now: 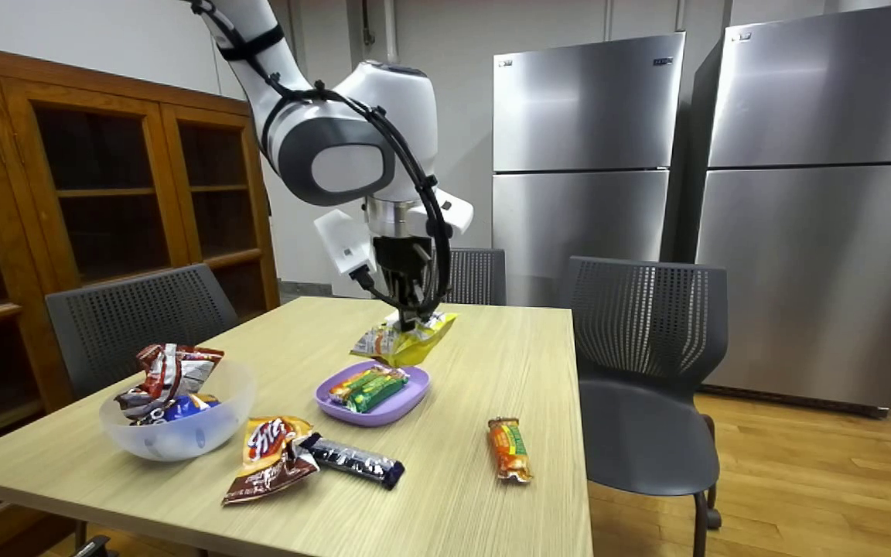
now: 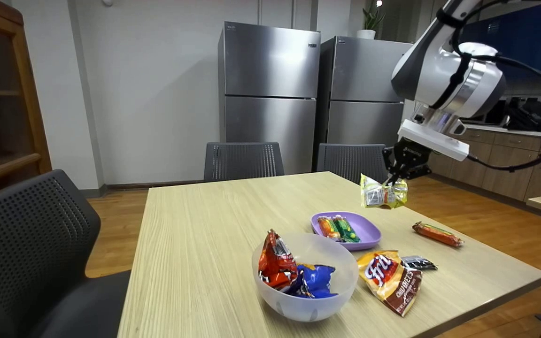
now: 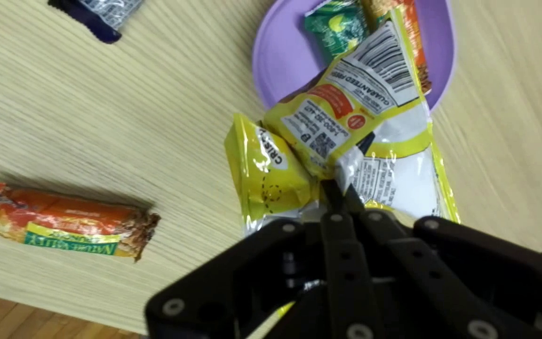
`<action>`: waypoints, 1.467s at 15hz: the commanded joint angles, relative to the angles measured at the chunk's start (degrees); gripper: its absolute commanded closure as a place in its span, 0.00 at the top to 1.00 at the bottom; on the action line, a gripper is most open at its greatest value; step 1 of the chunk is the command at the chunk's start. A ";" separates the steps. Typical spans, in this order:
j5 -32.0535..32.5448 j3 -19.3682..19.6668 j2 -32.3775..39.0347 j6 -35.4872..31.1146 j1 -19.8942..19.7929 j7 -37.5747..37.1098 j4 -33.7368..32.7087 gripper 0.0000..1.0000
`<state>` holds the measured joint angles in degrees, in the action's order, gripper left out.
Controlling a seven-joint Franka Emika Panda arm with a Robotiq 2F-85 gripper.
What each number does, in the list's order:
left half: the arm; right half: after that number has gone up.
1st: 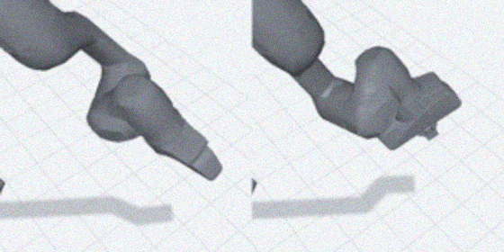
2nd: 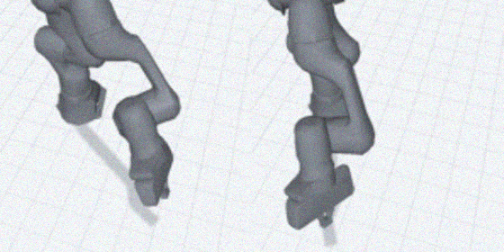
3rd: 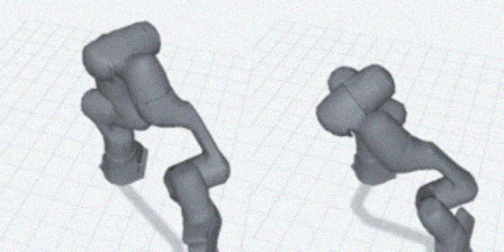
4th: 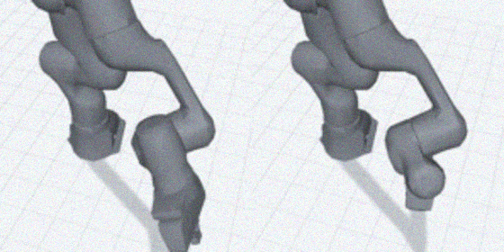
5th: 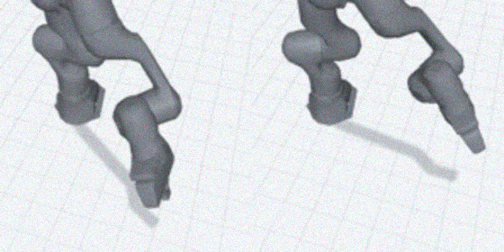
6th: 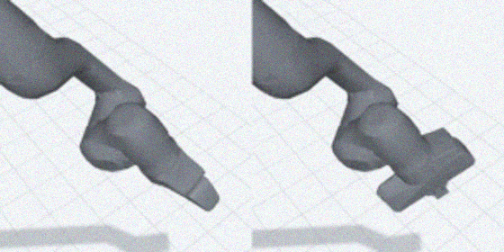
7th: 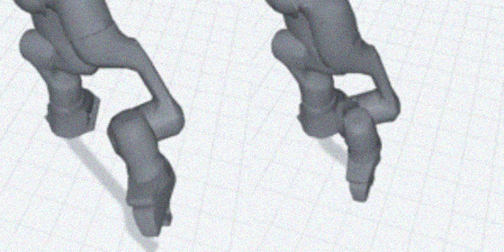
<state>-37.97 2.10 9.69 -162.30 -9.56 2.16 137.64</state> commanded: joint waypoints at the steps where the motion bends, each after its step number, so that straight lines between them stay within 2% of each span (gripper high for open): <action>1: -2.93 -3.41 -5.45 3.22 0.48 6.90 2.53 0.00; 7: -2.81 -7.69 -10.06 6.99 3.74 13.05 5.31 0.00; 11: -3.11 -9.22 -13.09 10.33 6.05 17.02 7.21 0.00; 12: -2.52 -7.60 -13.55 11.34 8.49 17.19 7.60 0.00; 16: -1.82 -7.42 -13.93 13.97 11.61 18.16 8.44 0.00; 22: -2.00 -7.50 -11.59 18.49 13.82 18.15 7.51 0.00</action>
<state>-39.20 -6.11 -1.93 -147.00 3.23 18.74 145.37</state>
